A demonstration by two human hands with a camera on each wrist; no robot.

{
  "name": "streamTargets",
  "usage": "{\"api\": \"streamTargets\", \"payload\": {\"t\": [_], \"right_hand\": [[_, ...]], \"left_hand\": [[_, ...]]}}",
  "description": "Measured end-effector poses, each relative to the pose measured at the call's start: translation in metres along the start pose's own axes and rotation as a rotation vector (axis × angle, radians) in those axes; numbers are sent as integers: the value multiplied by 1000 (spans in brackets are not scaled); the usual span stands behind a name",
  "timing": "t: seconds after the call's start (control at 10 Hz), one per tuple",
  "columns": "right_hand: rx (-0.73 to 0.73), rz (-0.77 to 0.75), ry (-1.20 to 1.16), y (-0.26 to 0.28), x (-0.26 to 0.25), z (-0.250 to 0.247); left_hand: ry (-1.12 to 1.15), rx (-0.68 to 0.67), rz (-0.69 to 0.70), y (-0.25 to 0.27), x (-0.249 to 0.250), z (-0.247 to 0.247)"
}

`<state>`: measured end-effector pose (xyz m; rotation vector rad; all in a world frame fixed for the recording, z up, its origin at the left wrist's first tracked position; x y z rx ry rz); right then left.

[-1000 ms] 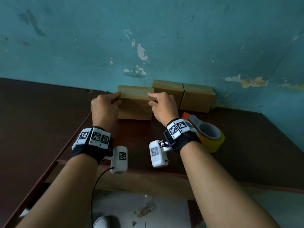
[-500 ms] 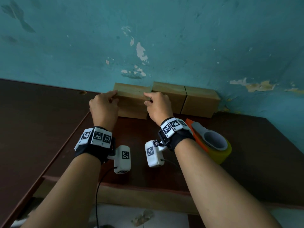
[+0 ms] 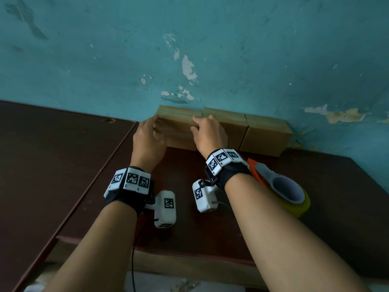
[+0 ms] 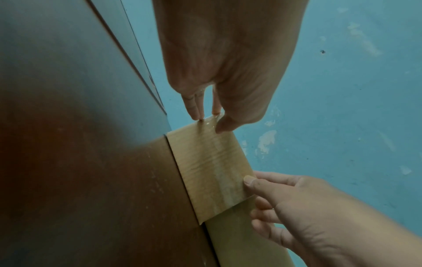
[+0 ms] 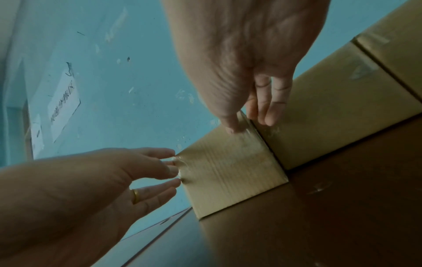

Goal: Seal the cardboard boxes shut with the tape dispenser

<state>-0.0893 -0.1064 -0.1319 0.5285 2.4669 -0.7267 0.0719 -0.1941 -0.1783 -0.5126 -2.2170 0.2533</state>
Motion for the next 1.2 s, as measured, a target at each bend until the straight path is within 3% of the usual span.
{"api": "streamTargets", "payload": {"t": [0.2, 0.4, 0.9, 1.2], "right_hand": [[-82, 77, 125, -10, 3, 7], [-166, 150, 146, -14, 10, 13], [-298, 244, 93, -10, 15, 23], [-223, 168, -21, 8, 4, 4]], "left_hand": [[26, -239, 31, -2, -4, 21], [48, -342, 71, -10, -5, 35], [180, -296, 27, -10, 4, 49], [295, -333, -18, 9, 8, 48]]}}
Point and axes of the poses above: each hand's wrist, its own y-axis away from the middle knuckle, its own z-axis out of the palm, x = y × z, the point moved 6 cm from there along -y, towards the middle knuckle, and after that the axes turned 14 degrees about -y, right-handed, at the moved point
